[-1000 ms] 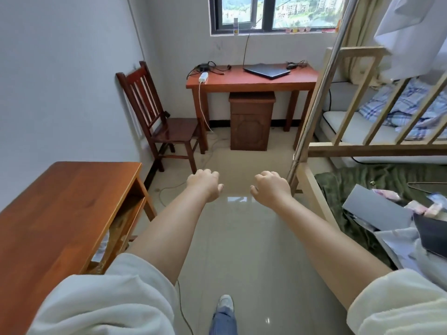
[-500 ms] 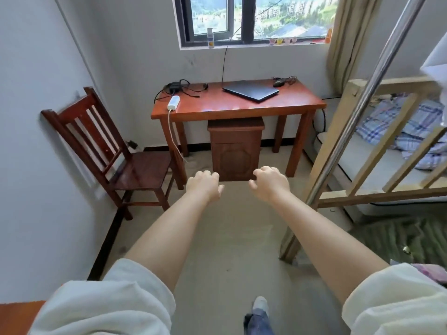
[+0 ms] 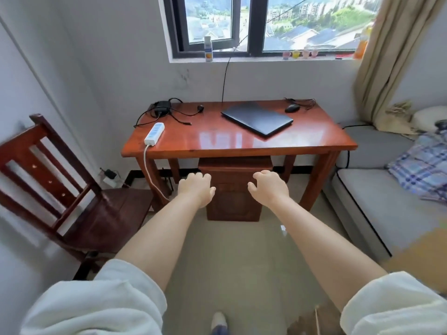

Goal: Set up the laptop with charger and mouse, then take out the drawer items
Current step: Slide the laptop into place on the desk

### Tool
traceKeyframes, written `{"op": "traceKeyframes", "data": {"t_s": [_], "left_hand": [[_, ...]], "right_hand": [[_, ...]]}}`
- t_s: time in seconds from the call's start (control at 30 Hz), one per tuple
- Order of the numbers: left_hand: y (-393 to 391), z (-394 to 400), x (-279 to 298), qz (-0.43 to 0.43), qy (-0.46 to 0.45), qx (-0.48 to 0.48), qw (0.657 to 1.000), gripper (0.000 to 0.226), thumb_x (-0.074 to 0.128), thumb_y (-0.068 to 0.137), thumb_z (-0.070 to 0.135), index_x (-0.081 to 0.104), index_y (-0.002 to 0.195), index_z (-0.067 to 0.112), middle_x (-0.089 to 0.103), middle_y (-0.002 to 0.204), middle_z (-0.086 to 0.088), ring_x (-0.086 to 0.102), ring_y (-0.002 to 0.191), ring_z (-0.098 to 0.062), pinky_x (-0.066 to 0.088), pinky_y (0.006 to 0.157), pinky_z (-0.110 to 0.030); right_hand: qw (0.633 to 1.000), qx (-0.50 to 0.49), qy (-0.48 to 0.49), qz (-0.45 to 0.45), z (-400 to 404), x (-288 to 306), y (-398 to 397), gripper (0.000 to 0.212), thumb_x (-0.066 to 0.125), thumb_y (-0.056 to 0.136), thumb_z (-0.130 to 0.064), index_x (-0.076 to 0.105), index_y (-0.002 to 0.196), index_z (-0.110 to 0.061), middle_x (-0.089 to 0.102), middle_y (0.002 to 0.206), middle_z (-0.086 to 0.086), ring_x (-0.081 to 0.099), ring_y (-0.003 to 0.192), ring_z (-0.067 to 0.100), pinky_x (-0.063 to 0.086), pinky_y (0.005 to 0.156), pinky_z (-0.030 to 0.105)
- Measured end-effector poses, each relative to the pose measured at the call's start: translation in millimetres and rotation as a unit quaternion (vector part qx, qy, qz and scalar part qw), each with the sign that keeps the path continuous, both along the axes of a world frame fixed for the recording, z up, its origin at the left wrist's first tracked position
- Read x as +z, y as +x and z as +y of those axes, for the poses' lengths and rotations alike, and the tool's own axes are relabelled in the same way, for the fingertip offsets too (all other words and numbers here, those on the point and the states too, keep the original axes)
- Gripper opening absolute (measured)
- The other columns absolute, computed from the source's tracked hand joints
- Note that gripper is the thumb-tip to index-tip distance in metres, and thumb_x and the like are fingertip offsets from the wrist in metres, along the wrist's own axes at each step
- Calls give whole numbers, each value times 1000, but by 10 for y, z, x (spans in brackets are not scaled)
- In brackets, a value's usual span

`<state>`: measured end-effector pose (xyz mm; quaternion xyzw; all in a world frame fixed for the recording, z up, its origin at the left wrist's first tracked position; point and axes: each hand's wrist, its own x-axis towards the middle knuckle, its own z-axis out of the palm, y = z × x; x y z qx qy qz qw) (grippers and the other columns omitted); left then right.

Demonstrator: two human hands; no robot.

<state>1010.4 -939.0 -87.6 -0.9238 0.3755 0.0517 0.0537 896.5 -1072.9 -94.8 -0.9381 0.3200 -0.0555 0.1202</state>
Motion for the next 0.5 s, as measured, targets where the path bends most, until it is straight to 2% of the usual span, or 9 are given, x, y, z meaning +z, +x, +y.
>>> {"op": "traceKeyframes", "data": {"t_s": [0.3,0.5], "left_hand": [[2043,-1644,-70,2,-11,-11,1000,39,35,98,35,45,125,9,51,131,-12,46,122,-31,43,96,-42],[3048,-2717,-185,-2,44,-50,998,40,34,98,36,43,127,10,50,132,-12,45,122,-30,43,95,-42]], "right_hand": [[998,-63,6,0,-1864,-131,1715,36,42,93,-26,54,120,-5,56,127,14,48,117,31,46,89,38],[992,-125,21,23,-2968,-265,2425,34,45,91,-23,57,115,-4,58,124,18,46,117,33,42,94,39]]}}
